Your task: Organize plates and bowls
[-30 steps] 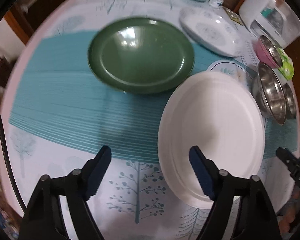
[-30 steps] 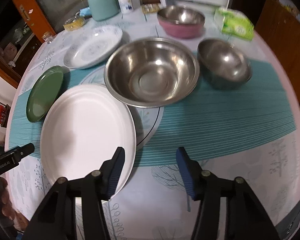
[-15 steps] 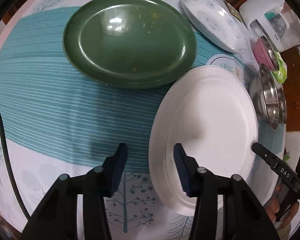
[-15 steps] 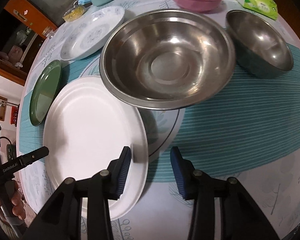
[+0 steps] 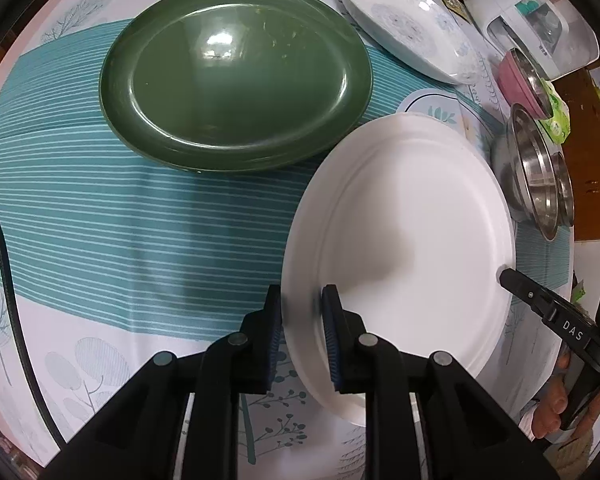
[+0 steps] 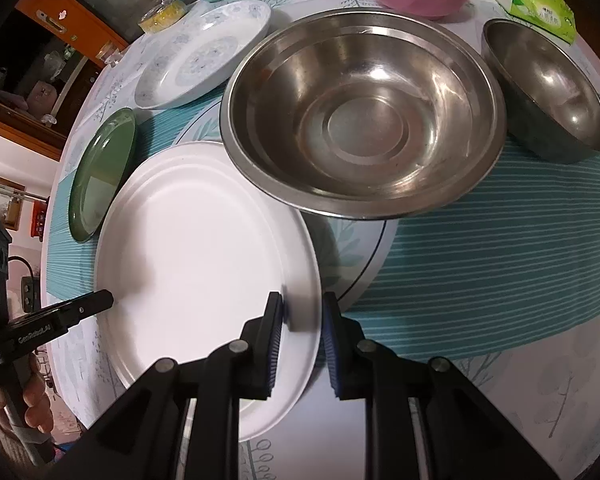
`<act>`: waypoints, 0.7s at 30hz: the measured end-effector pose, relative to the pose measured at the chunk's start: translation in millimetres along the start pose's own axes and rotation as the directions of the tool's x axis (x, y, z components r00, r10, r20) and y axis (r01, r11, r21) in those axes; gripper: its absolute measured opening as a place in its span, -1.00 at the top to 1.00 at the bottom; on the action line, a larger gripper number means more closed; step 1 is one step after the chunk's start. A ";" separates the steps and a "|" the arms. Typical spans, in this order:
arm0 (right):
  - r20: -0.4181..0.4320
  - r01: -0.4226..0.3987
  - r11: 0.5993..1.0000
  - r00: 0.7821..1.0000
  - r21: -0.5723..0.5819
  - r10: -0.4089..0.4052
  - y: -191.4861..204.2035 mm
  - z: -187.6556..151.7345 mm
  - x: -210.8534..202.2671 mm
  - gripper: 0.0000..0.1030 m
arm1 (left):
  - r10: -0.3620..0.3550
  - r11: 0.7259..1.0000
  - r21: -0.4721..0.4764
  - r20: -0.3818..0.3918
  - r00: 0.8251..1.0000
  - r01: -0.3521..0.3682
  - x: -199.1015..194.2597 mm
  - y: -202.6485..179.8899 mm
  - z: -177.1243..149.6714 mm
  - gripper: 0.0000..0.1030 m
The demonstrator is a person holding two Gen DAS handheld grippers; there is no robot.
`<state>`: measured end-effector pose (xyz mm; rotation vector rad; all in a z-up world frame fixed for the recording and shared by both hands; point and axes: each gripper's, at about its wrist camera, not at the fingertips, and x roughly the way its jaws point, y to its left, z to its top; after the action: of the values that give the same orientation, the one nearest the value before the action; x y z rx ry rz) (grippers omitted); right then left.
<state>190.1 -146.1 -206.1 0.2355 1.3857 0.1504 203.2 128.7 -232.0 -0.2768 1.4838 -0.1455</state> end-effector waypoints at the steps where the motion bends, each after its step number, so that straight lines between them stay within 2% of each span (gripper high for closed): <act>1: -0.002 -0.003 1.000 1.000 0.000 0.003 -0.1 -0.6 -0.1 0.62 | 0.004 1.000 0.005 0.004 1.000 -0.004 -1.4 -1.6 -0.8 0.66; 11: 0.009 -0.039 0.999 0.999 0.001 0.039 -6.5 -19.9 -22.6 0.62 | 0.001 1.000 0.024 0.026 1.000 -0.001 -33.8 -11.8 -18.1 0.67; 17: 0.008 -0.053 0.998 0.999 -0.019 0.053 -6.6 -44.6 -42.6 0.62 | -0.001 0.999 0.044 0.037 0.999 0.000 -55.9 -16.2 -51.5 0.67; 21: 0.011 -0.041 0.998 0.999 -0.043 0.041 -7.5 -64.8 -54.0 0.62 | 0.003 0.998 0.059 0.027 1.000 -0.005 -56.9 -23.8 -75.1 0.67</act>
<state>116.4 -161.6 -167.3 0.2285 1.3654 0.2122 125.4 113.9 -175.6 -0.2271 1.4509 -0.1818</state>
